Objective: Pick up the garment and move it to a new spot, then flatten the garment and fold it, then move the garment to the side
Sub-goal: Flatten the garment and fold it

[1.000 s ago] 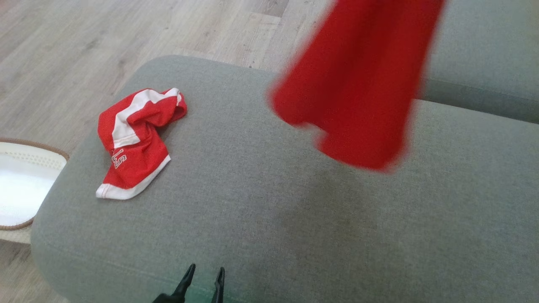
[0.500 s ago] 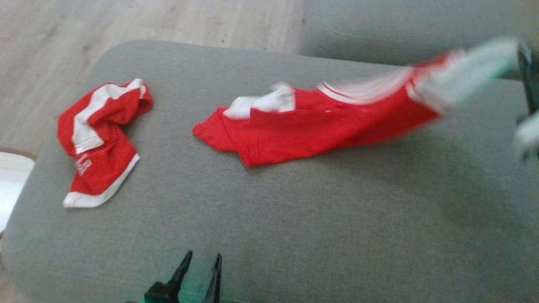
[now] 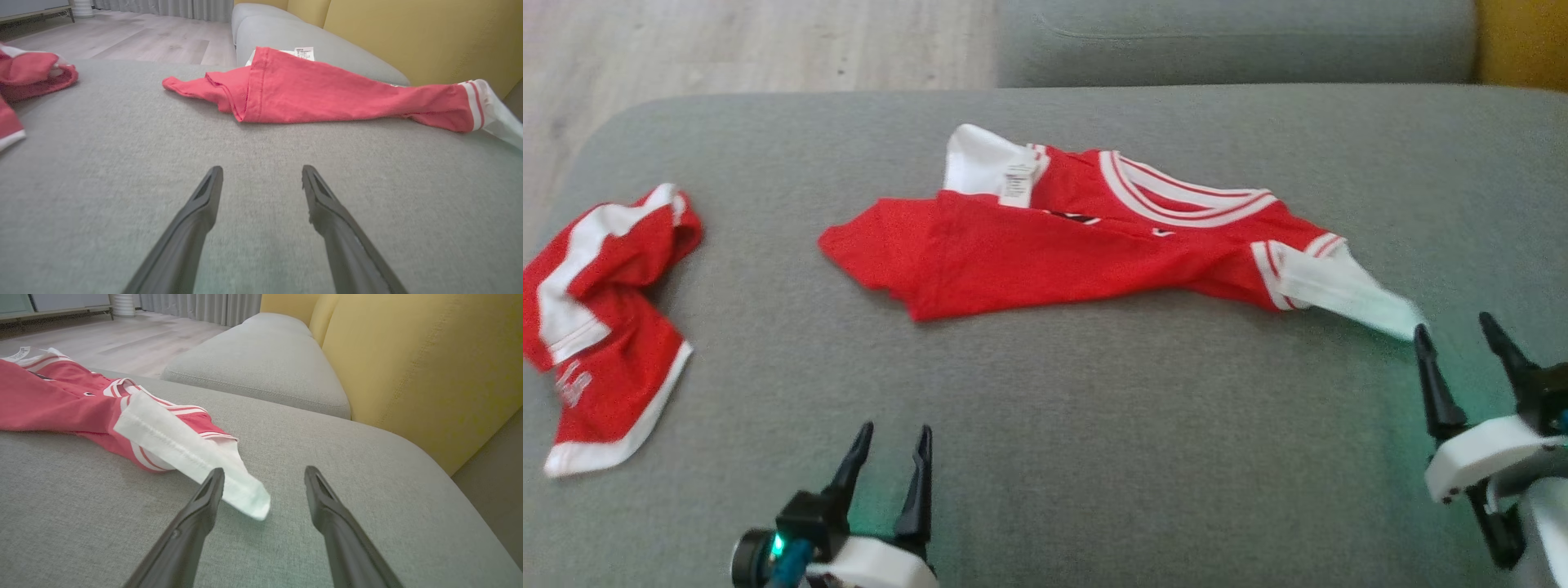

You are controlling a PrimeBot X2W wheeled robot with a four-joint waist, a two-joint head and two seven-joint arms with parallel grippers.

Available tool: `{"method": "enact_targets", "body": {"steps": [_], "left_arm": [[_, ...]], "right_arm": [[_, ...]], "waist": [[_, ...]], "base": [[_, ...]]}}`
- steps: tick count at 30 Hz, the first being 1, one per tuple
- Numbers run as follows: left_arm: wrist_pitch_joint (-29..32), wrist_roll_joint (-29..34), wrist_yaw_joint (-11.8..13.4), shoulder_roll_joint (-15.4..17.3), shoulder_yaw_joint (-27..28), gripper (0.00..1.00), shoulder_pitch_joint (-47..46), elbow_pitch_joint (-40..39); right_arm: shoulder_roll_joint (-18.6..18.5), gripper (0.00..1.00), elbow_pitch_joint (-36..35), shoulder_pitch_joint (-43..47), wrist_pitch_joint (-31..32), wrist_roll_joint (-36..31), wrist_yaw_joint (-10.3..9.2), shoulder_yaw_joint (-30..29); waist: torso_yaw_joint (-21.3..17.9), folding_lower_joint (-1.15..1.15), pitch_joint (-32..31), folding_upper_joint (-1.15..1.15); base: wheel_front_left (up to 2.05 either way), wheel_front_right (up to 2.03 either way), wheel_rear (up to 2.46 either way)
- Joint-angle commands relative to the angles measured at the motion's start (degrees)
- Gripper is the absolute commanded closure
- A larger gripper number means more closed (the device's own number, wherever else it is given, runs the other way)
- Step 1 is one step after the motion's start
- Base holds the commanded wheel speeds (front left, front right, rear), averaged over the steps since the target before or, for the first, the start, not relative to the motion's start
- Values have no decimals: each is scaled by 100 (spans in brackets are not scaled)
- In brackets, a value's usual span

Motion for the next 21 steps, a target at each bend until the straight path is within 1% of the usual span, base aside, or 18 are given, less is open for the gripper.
{"method": "enact_targets", "body": {"steps": [1,8,12,16,21], "left_arm": [[-32,-37,27,-6,216,0,-292,-175],[-32,-114,93,-6,458,0,-620,-225],[-32,-122,66,-6,686,0,-1073,-136],[-32,-119,-84,-6,829,0,-1845,178],[-32,-318,-295,0,974,0,-2853,931]], "right_arm": [[-22,0,-227,-40,-37,-60,-4,6],[556,0,-659,59,-37,-197,-4,-167],[854,0,-912,-16,-37,-245,-4,-146],[1067,0,-1091,-156,-37,-274,-4,-44],[1208,0,-1209,-328,-37,-312,-4,145]], "waist": [[-150,0,59,0],[-453,0,221,0],[-553,0,406,0],[-618,0,672,0],[-729,0,960,0]], "base": [[0,0,0],[0,0,0],[0,0,0],[0,0,0],[0,0,0]]}}
